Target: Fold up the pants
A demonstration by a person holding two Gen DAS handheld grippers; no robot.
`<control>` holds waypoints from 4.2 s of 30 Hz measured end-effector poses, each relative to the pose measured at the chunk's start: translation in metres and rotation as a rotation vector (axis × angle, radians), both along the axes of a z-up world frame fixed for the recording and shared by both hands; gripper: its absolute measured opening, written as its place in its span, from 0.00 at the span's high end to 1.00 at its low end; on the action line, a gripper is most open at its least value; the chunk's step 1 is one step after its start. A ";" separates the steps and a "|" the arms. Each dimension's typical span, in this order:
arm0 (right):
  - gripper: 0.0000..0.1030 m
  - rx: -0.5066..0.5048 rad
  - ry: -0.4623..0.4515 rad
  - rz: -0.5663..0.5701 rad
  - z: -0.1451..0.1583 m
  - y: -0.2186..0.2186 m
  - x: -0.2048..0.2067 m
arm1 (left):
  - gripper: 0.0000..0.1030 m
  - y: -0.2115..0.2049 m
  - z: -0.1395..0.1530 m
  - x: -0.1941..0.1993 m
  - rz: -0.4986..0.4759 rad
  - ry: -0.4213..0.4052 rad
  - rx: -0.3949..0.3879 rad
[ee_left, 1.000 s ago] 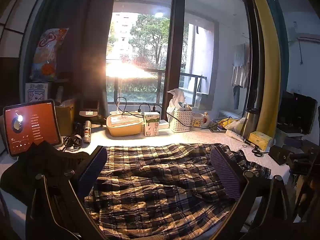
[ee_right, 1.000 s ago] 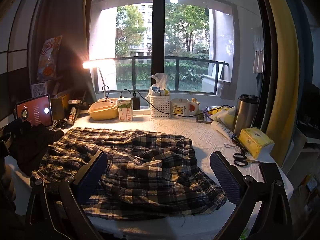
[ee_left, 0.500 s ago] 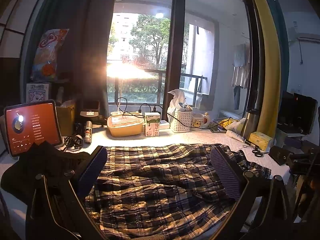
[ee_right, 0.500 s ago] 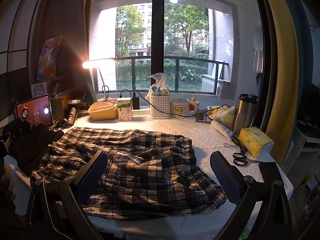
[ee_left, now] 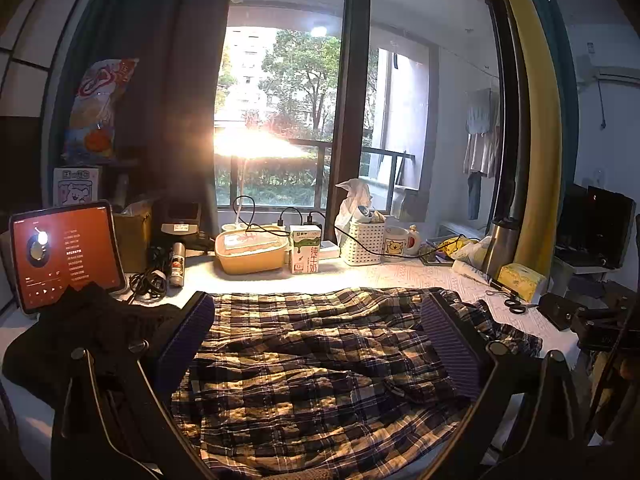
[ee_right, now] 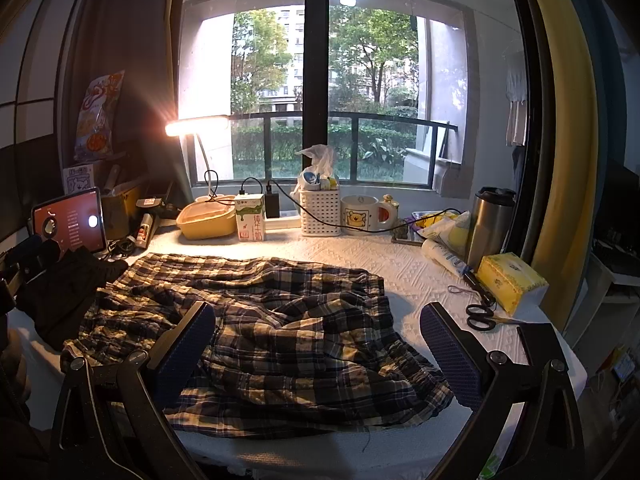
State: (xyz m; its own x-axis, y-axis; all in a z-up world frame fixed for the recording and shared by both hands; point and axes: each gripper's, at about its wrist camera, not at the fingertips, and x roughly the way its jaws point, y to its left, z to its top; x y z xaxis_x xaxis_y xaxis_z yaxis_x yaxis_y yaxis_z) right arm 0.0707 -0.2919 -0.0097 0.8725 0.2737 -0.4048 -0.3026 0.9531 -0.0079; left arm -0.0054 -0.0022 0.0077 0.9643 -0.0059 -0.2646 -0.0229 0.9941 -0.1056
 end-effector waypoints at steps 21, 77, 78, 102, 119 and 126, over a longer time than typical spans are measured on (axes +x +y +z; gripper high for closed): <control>0.00 -0.002 0.001 0.000 0.000 0.000 -0.001 | 0.01 0.001 0.000 -0.002 0.004 0.000 0.004; 0.00 -0.168 0.197 0.009 -0.038 0.025 0.179 | 0.01 0.068 -0.059 0.165 0.212 0.378 0.042; 0.00 -0.168 0.210 0.005 -0.041 0.025 0.185 | 0.01 0.071 -0.063 0.172 0.221 0.394 0.052; 0.08 -0.067 0.546 0.073 -0.092 0.009 0.328 | 0.02 0.139 -0.124 0.260 0.174 0.668 -0.007; 0.76 -0.149 0.512 0.158 -0.112 0.023 0.323 | 0.95 0.105 -0.120 0.277 0.010 0.680 0.031; 0.76 -0.184 0.353 0.087 -0.079 0.005 0.332 | 0.96 0.095 -0.093 0.291 -0.019 0.593 0.026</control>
State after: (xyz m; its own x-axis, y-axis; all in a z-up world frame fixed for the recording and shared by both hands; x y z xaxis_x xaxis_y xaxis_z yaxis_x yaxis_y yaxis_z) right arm 0.4031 -0.2871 -0.0888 0.6482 0.2356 -0.7241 -0.3967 0.9162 -0.0570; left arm 0.2851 0.0930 -0.0853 0.6513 -0.0082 -0.7588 -0.0527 0.9970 -0.0561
